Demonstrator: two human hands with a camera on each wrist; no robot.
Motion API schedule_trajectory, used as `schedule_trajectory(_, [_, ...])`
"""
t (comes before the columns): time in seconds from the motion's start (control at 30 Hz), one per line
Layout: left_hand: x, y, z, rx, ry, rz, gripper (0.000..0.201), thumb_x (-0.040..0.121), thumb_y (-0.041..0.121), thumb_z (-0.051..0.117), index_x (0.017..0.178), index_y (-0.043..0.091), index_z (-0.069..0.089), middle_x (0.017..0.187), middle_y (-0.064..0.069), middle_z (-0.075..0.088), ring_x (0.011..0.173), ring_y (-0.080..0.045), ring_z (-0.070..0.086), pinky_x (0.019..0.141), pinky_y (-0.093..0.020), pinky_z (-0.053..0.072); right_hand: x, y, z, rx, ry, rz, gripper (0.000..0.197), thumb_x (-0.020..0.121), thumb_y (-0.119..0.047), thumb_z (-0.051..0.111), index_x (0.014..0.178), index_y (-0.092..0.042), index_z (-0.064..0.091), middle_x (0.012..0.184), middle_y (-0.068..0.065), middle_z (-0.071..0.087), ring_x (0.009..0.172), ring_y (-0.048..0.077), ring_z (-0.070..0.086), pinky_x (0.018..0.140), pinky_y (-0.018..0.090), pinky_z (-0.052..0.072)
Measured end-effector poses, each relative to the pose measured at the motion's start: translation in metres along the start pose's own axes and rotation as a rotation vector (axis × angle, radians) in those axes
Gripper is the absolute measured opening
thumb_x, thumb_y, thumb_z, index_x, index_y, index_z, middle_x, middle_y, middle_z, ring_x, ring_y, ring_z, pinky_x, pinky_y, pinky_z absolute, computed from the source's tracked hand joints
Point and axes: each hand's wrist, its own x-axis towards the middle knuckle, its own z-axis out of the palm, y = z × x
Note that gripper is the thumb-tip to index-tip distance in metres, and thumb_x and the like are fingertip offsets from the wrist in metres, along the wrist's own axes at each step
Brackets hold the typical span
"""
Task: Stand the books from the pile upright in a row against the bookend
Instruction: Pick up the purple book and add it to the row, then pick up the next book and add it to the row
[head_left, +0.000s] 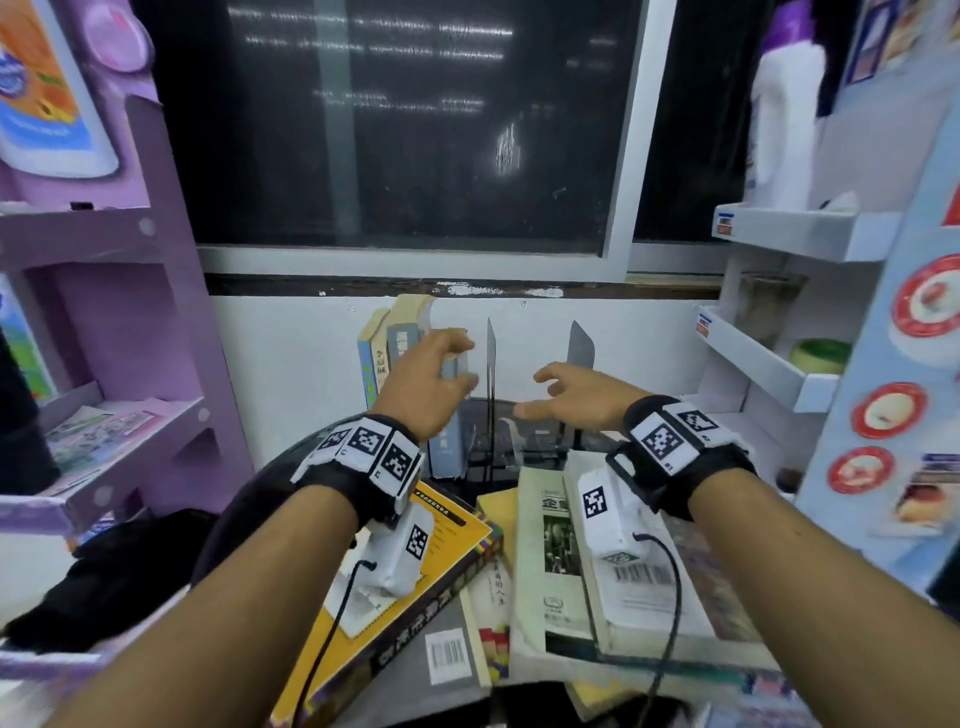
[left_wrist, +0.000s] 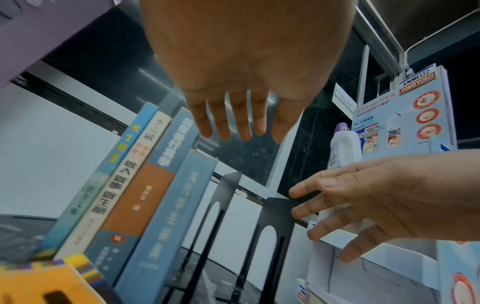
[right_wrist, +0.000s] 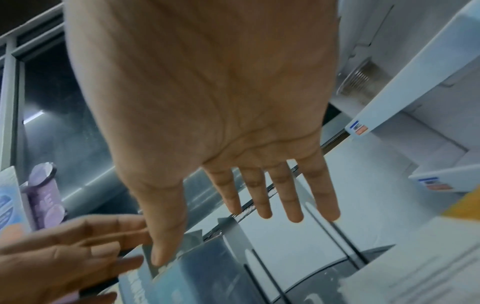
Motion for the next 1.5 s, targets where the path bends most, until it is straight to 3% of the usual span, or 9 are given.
schedule_trajectory(0.17, [-0.006,0.025,0.036,-0.038,-0.336,-0.145,0.049,0.093,0.033,0.057,0.137,0.016,0.044,0.141,-0.002,0.046,0.124,-0.020,0.047,0.092,-0.023,0.034,-0.036,0.037,-0.018,-0.084,-0.055,0.117,0.071,0.090,-0.054,0.056,0.146,-0.016,0.035,0.148,0.005,0.041,0.125,0.022,0.045,0.097,0.031,0.039])
schedule_trajectory(0.33, [-0.010,0.042,0.081,-0.051,-0.594,-0.281,0.061,0.094,0.041,0.053,0.143,0.011,0.033,0.145,-0.008,0.040,0.126,-0.027,0.046,0.096,-0.033,0.041,-0.056,0.084,-0.029,-0.167,-0.105,0.258,0.083,0.084,-0.066,0.054,0.149,-0.020,0.028,0.155,0.003,0.031,0.139,0.023,0.034,0.112,0.035,0.028])
schedule_trajectory(0.5, [-0.009,0.056,0.114,-0.064,-0.740,-0.430,0.050,0.092,0.050,0.053,0.118,0.007,0.053,0.113,-0.013,0.055,0.089,-0.029,0.056,0.094,-0.043,0.049,-0.064,0.121,-0.030,-0.067,-0.162,0.341,0.103,0.074,-0.071,0.062,0.152,-0.020,0.018,0.157,0.002,0.027,0.130,0.022,0.043,0.111,0.037,0.032])
schedule_trajectory(0.6, [-0.003,0.051,0.132,-0.033,-0.705,-0.456,0.089,0.067,0.062,0.068,0.132,0.005,0.046,0.125,-0.016,0.057,0.107,-0.035,0.060,0.093,-0.047,0.052,-0.063,0.137,-0.026,-0.073,-0.193,0.357,0.122,0.057,-0.083,0.063,0.152,-0.018,0.021,0.153,0.004,0.035,0.133,0.024,0.043,0.111,0.040,0.035])
schedule_trajectory(0.7, [0.003,0.045,0.142,0.010,-0.717,-0.481,0.104,0.045,0.060,0.074,0.130,0.006,0.050,0.124,-0.012,0.062,0.112,-0.032,0.060,0.097,-0.046,0.049,-0.066,0.142,-0.021,-0.020,-0.206,0.368,0.091,0.072,-0.069,0.066,0.139,-0.014,0.040,0.129,0.008,0.059,0.112,0.026,0.061,0.095,0.038,0.049])
schedule_trajectory(0.8, [-0.001,0.051,0.136,0.042,-0.761,-0.466,0.078,0.062,0.051,0.079,0.125,0.010,0.059,0.122,-0.008,0.064,0.113,-0.028,0.059,0.100,-0.044,0.047,-0.069,0.140,-0.019,0.083,-0.272,0.320,0.051,0.084,-0.045,0.070,0.120,-0.010,0.061,0.110,0.010,0.070,0.100,0.032,0.067,0.080,0.035,0.055])
schedule_trajectory(0.9, [-0.004,0.051,0.132,0.076,-0.765,-0.449,0.058,0.075,0.047,0.075,0.119,0.012,0.063,0.119,-0.005,0.065,0.113,-0.026,0.060,0.100,-0.043,0.047,-0.071,0.136,-0.020,0.048,-0.297,0.296,0.050,0.079,-0.038,0.077,0.116,-0.007,0.065,0.114,0.014,0.070,0.107,0.037,0.065,0.097,0.048,0.050])
schedule_trajectory(1.07, [-0.011,0.060,0.123,0.054,-0.767,-0.398,0.043,0.084,0.037,0.069,0.121,0.016,0.062,0.122,-0.002,0.065,0.114,-0.024,0.059,0.102,-0.042,0.045,-0.076,0.130,-0.021,0.023,-0.263,0.249,0.041,0.080,-0.033,0.077,0.113,-0.011,0.066,0.109,0.009,0.072,0.103,0.032,0.067,0.093,0.045,0.052])
schedule_trajectory(1.5, [-0.009,0.063,0.108,-0.280,-0.556,-0.426,0.056,0.082,0.009,0.072,0.131,0.013,0.044,0.128,-0.004,0.057,0.115,-0.026,0.058,0.096,-0.045,0.050,-0.087,0.106,-0.028,0.087,-0.016,0.229,0.052,0.074,-0.027,0.083,0.115,-0.003,0.060,0.099,0.008,0.071,0.083,0.022,0.067,0.071,0.033,0.055])
